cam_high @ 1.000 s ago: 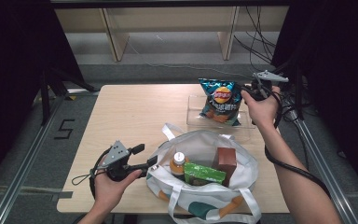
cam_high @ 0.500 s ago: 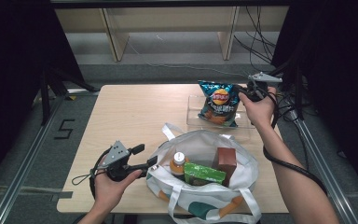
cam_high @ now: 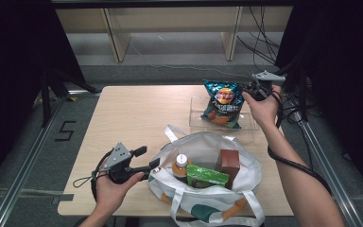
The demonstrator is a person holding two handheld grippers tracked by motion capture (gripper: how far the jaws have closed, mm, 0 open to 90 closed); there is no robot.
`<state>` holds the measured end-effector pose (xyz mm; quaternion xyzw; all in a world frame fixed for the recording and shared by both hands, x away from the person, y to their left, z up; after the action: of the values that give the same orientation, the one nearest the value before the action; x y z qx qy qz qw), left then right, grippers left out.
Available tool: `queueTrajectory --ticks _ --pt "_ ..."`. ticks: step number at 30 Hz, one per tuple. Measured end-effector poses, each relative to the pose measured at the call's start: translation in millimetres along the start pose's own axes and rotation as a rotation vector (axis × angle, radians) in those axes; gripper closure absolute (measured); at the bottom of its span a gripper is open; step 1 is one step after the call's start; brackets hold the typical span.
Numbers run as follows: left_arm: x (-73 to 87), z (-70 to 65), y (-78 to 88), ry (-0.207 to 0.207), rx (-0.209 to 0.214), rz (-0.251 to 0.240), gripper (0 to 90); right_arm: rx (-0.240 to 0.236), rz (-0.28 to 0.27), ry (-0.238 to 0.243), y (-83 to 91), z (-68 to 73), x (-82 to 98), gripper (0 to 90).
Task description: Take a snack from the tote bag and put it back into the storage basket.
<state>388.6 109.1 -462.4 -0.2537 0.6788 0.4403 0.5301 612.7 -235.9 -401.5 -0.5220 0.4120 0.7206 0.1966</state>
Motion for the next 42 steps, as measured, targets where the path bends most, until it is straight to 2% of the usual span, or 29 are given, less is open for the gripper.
queueTrajectory --ticks 1,4,9,11,14,16,18,21,26,27,29,31,32,33,36,37,38,39,42 --pt "0.1 0.0 -0.1 0.0 0.001 0.0 31.2 0.003 -0.001 0.019 -0.2 -1.4 0.1 79.0" --pt "0.1 -0.3 -0.2 -0.001 0.002 0.001 31.2 0.019 0.001 0.035 -0.6 -3.0 0.2 73.8" --pt "0.3 -0.1 -0.5 0.0 0.002 0.001 31.2 0.037 -0.004 0.043 -1.3 -4.3 -1.3 64.0" --pt "0.5 -0.4 -0.6 0.0 0.002 0.003 31.2 0.039 0.012 0.055 -0.2 -5.0 -1.5 62.5" --pt "0.2 -0.3 -0.1 -0.002 0.002 0.001 31.2 0.043 0.004 0.05 0.6 -3.2 -3.8 60.6" --pt "0.0 0.1 0.0 0.0 0.0 0.0 31.2 0.059 -0.025 0.048 1.4 -3.3 -6.9 60.0" --pt "-0.6 -0.1 -0.2 0.004 0.002 -0.007 31.2 0.042 -0.014 0.047 3.8 -1.3 -8.0 59.3" --pt "-0.9 0.0 0.5 -0.001 -0.002 -0.005 31.2 0.043 -0.019 0.038 8.5 2.1 -9.3 59.5" --pt "-1.4 -0.1 0.2 -0.001 0.003 -0.011 31.2 0.033 -0.039 0.058 19.0 3.8 -12.8 60.1" --pt "-1.4 -0.2 0.1 -0.001 0.003 -0.011 31.2 0.034 -0.032 0.046 21.8 5.0 -12.1 60.2" --pt "-1.3 -0.3 0.3 -0.001 -0.001 -0.008 31.2 0.031 -0.036 0.063 24.6 4.7 -12.8 60.2" --pt "-1.6 -0.2 0.5 -0.004 0.0 -0.01 31.1 0.024 -0.028 0.045 28.1 6.0 -11.6 60.2" --pt "-1.6 0.0 0.9 -0.003 -0.004 -0.008 31.1 0.03 -0.032 0.062 29.0 4.8 -11.7 60.2" --pt "-1.7 0.2 1.1 0.001 -0.006 -0.008 31.1 0.02 -0.03 0.047 30.6 6.7 -11.0 60.2" --pt "-1.8 1.9 1.5 -0.001 -0.008 -0.008 31.1 0.002 -0.032 0.065 35.9 10.4 -9.9 59.9" --pt "-1.9 2.0 1.5 -0.001 -0.008 -0.009 31.1 -0.008 -0.028 0.046 38.1 13.6 -8.7 59.8" --pt "-1.9 1.9 1.6 -0.001 -0.009 -0.008 31.1 -0.014 -0.036 0.069 39.0 13.6 -9.6 59.8" --pt "-2.0 1.7 1.6 -0.002 -0.009 -0.009 31.1 -0.024 -0.041 0.047 41.0 16.9 -9.1 59.6" --pt "-2.6 0.2 1.1 0.003 -0.005 -0.015 31.1 -0.051 -0.036 0.056 50.0 20.7 -8.3 59.1"
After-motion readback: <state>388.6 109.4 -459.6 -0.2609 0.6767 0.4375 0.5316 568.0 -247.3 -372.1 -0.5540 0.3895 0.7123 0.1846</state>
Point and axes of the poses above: each handheld gripper's, and its own axes: y roughly backward along the jaws, x roughly out of its underside, z roughly to its left, the point moved 8 cm from there along -y, roughly forward along the jaws, and after that the axes turned 15 degrees about -x, right-handed, at the moved point
